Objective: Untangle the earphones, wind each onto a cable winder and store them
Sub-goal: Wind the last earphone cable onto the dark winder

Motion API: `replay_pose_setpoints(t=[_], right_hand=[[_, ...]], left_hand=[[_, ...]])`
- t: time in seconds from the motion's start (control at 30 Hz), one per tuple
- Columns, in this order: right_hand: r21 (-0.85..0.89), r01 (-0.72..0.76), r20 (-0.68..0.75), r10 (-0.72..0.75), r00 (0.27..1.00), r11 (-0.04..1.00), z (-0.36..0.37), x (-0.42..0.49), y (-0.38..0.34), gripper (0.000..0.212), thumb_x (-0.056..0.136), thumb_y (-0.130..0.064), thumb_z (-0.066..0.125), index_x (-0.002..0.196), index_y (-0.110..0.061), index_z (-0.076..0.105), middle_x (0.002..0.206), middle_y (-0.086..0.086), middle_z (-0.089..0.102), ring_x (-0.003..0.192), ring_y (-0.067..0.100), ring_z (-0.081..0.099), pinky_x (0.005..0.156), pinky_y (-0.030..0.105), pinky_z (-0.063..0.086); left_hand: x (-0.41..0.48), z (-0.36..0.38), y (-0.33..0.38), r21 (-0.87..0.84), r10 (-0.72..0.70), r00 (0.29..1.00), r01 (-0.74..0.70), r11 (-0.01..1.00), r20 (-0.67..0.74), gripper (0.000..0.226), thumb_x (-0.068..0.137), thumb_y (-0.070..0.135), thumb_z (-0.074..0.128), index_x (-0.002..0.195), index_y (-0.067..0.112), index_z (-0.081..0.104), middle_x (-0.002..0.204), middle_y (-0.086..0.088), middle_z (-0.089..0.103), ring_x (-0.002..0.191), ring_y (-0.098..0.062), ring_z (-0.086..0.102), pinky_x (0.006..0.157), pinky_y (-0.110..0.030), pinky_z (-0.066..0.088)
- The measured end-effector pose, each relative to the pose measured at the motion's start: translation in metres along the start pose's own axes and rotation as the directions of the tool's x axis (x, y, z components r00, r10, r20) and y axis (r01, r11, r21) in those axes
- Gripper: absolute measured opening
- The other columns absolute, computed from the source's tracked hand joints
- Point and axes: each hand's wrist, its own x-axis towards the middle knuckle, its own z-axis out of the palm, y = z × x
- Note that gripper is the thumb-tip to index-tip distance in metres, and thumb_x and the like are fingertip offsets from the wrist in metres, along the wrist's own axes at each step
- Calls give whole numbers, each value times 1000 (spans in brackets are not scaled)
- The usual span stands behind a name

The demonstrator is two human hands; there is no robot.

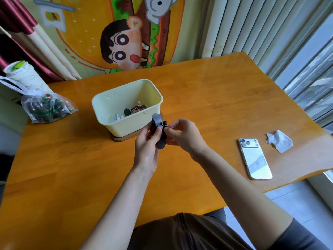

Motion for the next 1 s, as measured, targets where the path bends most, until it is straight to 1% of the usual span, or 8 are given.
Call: replay_pose_setpoints(t=[0.13,0.23,0.4,0.53,0.63,0.73,0.87,1.0], right_hand=[[-153,62,-63,-72,995,986,3,-1,5,9,84,-7,65,79,-10,58,83,-2,62,72,18,68,70,31,59],[-152,90,-72,-102,992,984,4,-2,7,10,84,-6,66,84,-10,57,82,-6,60,71,15,66,68,29,59],[-78,83,-41,-86,995,994,2,-1,4,19,84,-4,67,98,-8,56,93,8,66,80,21,69,68,29,60],[130,16,111,-31,993,991,-6,3,-4,15,84,0,66,94,-7,58,85,11,67,71,17,68,69,26,59],[230,-57,207,8,978,972,-12,7,-7,16,85,1,64,100,-1,60,82,10,67,69,11,68,70,23,57],[255,-86,234,24,972,963,-14,9,-8,12,85,0,64,96,-4,61,81,8,67,68,11,68,70,24,58],[39,45,74,-47,996,998,-1,14,-2,3,90,-8,62,92,-7,62,91,7,62,70,12,67,67,26,58],[-276,201,-43,-221,974,940,15,15,8,26,95,-7,50,120,-13,55,118,4,50,100,16,59,82,21,49]], left_hand=[[0,-4,-3,111,1,1000,2,994,-24,31,95,4,53,124,12,61,103,-3,68,85,-11,61,67,-20,49],[1,-9,-2,231,13,1000,-16,973,12,30,94,8,56,124,12,61,97,-1,68,79,-10,59,66,-23,48],[7,-15,8,383,58,998,-64,921,25,29,87,5,65,113,18,62,110,-3,70,104,-17,66,82,-30,55],[8,-16,16,325,42,995,-69,943,91,25,89,1,60,107,18,62,106,-6,69,89,-14,68,68,-26,54],[7,-15,19,216,16,991,-46,975,135,22,85,4,59,103,15,61,95,-3,66,76,-10,66,69,-27,55],[8,-15,18,176,0,991,-24,984,136,24,80,7,61,104,14,62,96,-2,66,79,-11,66,71,-28,55],[13,-12,18,197,12,998,-24,980,62,20,90,1,57,105,13,63,97,-3,68,81,-9,67,71,-28,56],[27,-14,19,248,51,996,-31,968,-75,18,89,2,61,105,12,61,97,-5,70,85,-13,69,69,-30,57]])
